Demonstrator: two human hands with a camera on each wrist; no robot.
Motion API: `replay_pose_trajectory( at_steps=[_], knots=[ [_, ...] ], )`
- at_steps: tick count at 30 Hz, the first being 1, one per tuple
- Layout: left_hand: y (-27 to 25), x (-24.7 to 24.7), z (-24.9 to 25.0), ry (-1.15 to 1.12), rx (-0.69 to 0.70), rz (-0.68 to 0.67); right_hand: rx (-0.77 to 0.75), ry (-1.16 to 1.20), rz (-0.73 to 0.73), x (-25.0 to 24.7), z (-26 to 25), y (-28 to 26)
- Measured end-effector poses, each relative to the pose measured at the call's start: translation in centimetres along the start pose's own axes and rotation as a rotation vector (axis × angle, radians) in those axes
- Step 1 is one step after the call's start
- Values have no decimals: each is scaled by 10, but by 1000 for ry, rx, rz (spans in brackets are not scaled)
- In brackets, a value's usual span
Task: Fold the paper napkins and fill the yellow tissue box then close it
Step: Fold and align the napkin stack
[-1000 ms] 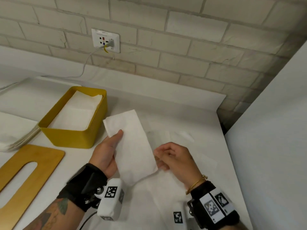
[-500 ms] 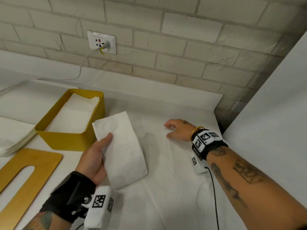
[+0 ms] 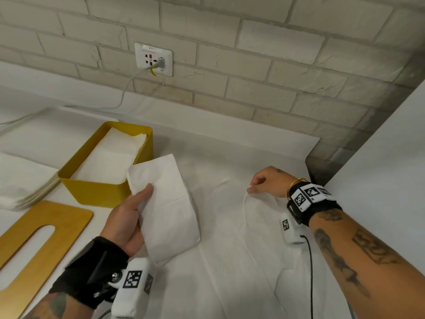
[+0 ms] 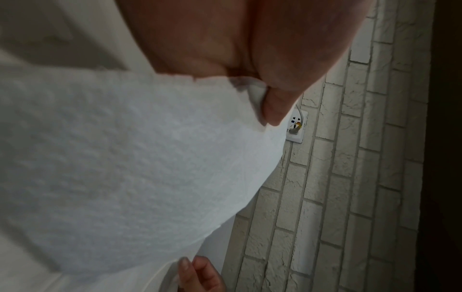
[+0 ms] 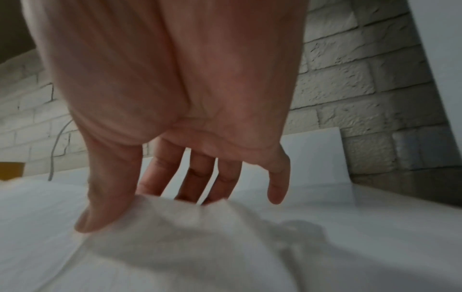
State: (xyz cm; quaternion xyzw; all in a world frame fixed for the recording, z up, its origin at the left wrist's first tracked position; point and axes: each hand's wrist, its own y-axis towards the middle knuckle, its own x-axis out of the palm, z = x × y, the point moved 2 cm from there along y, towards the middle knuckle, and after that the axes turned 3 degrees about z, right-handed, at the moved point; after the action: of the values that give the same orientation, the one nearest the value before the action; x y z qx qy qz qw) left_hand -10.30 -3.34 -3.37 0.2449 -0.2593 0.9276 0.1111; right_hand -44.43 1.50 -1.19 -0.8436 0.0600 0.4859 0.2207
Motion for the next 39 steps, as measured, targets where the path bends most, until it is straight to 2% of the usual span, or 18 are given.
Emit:
replay_pose_trajectory(
  at_steps=[3,7,11,15,20,22,26,33,36,39],
  knots=[
    [0,7,3,11,4,-26,-63,101,9,-23,0,-15],
    [-3,20,13,44,66,-86,-155,415,148,-70,-16,-39],
    [-6,39,24,71,158,-174,-250,369,193,-97,-41,-67],
    [-13,63,25,161,253,-212,-516,431,238,-105,-77,-100],
    [-28,87,18,257,238,-327,-774,411,217,-95,-119,-121],
    [-31,91,14,266,199,-378,-807,455,217,-87,-132,-123],
    [-31,85,5,242,90,-431,-620,682,300,-73,-139,-106],
    [-35,75,-5,230,-71,-450,-345,528,327,-38,-126,-73],
    [-35,71,-10,293,-75,-486,-273,560,324,-31,-119,-71],
    [-31,66,-15,311,-53,-485,-191,678,233,-26,-105,-73]
  ],
)
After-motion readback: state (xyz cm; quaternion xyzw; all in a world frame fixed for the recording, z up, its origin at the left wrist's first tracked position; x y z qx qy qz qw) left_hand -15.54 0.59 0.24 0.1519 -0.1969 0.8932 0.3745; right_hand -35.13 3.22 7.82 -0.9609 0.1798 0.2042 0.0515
